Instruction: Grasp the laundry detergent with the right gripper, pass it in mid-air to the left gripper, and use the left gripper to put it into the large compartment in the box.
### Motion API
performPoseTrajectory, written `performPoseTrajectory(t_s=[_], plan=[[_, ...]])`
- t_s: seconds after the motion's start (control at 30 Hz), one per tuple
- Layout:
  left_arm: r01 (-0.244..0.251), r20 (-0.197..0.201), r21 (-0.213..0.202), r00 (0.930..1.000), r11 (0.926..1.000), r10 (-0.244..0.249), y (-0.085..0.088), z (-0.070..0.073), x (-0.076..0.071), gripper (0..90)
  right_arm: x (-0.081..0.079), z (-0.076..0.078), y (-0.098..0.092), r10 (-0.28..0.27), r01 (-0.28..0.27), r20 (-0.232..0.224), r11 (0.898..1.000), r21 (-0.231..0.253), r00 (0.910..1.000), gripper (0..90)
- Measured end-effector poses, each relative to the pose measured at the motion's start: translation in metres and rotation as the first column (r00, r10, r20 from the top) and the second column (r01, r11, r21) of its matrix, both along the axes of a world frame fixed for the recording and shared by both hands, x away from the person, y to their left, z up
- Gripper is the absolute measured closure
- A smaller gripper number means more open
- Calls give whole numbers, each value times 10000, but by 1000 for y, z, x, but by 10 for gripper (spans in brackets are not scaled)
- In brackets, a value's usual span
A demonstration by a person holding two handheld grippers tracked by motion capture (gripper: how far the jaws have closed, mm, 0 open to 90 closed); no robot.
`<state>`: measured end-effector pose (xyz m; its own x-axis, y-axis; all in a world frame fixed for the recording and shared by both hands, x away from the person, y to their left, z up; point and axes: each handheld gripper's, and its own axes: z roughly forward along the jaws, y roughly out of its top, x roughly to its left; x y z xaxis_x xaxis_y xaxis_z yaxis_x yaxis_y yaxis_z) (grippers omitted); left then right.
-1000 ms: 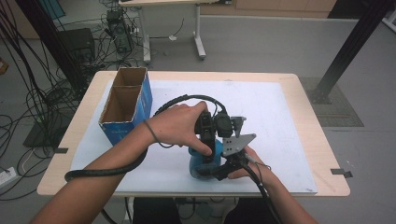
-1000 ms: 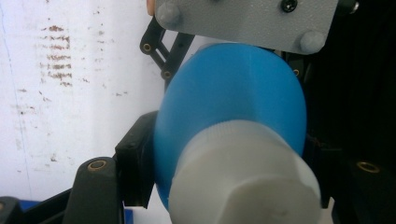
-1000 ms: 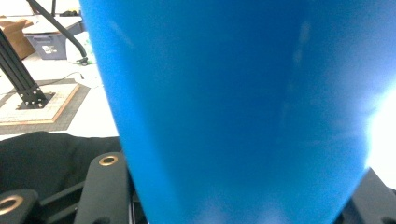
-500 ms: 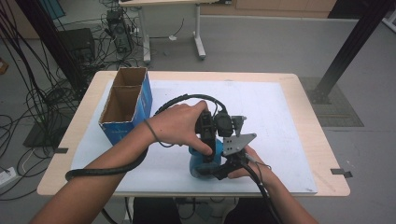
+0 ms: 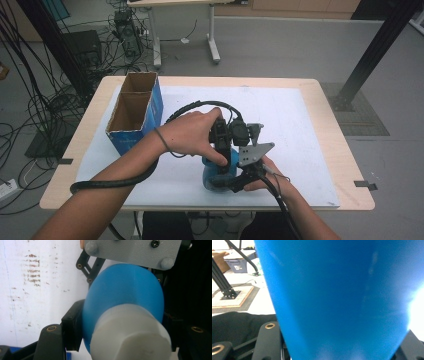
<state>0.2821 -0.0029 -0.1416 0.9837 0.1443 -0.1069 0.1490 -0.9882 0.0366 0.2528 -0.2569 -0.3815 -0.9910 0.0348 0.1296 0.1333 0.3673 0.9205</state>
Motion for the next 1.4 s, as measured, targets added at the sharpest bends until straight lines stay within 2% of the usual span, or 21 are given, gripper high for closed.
performPoseTrajectory(t_s=[0.3, 0.4, 0.53, 1.4], plan=[[39, 11, 34, 10000, 10000, -39, 0, 0, 0, 356, 0, 0, 1, -3, 3, 2, 10000, 2, 10000, 422], [-31, 67, -104, 10000, 9999, 32, 3, 0, -1, 356, 0, -1, 0, -11, 11, -35, 10000, 69, 10000, 422], [-7, 37, -6, 10000, 10000, 7, 1, 0, -1, 356, 1, -1, 1, 26, -26, -24, 10000, 19, 10000, 421], [-63, 95, -67, 9999, 10000, 64, 3, 0, -3, 357, 2, -1, 1, 58, -58, 18, 10000, 37, 10000, 422]])
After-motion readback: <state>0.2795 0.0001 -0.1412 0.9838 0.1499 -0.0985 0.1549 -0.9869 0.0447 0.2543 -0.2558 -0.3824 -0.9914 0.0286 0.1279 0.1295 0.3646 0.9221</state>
